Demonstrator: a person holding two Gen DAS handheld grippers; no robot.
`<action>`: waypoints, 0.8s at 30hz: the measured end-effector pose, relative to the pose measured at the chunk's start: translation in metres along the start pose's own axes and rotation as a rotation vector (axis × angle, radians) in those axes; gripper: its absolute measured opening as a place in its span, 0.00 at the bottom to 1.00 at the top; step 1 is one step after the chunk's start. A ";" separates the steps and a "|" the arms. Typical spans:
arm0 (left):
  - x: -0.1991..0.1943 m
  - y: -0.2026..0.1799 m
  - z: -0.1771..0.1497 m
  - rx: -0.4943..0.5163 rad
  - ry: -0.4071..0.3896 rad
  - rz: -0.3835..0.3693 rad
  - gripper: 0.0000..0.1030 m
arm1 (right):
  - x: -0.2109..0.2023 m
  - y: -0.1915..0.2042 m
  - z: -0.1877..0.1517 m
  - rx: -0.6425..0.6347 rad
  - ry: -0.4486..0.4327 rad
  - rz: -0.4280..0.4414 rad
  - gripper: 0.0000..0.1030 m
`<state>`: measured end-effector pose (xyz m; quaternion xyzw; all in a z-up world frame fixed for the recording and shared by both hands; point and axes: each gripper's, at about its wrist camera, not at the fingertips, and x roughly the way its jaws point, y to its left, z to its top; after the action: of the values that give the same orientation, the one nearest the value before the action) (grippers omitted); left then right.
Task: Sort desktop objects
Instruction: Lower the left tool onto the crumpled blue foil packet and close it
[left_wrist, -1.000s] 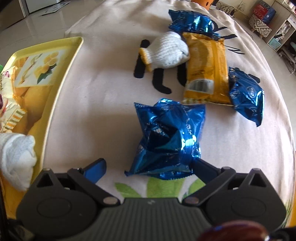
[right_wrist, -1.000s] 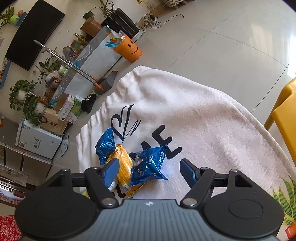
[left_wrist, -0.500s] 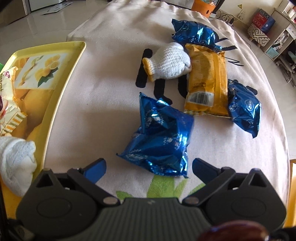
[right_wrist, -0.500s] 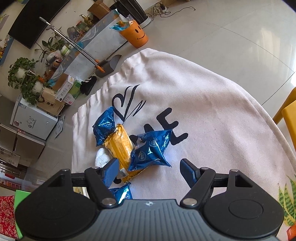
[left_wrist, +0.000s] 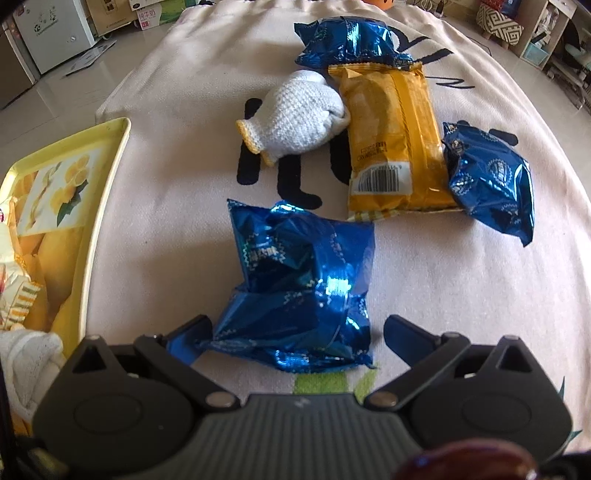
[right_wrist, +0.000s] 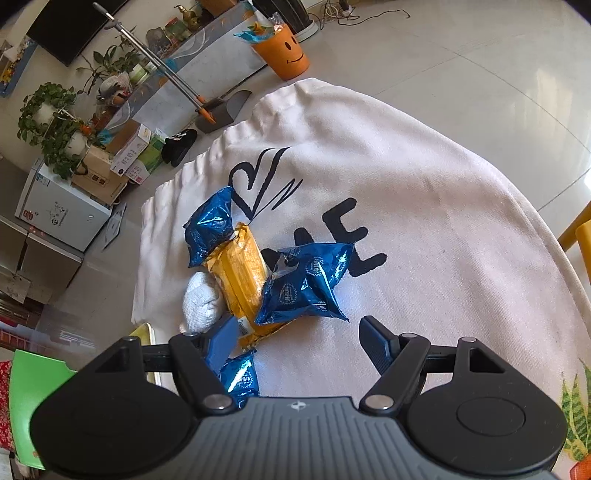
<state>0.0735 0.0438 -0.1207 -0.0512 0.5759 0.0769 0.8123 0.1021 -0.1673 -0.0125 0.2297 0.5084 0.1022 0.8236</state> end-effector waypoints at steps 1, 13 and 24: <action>0.001 -0.003 0.000 0.013 0.005 0.013 1.00 | 0.001 0.003 0.000 -0.017 0.000 0.007 0.71; 0.000 -0.002 0.003 -0.034 0.037 0.026 1.00 | 0.037 0.041 0.010 -0.310 0.000 0.057 0.71; -0.004 0.009 0.004 -0.046 0.050 0.021 0.95 | 0.065 0.072 0.017 -0.456 -0.049 0.097 0.69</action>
<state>0.0744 0.0531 -0.1154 -0.0656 0.5948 0.0972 0.7953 0.1519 -0.0827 -0.0228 0.0641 0.4404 0.2484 0.8604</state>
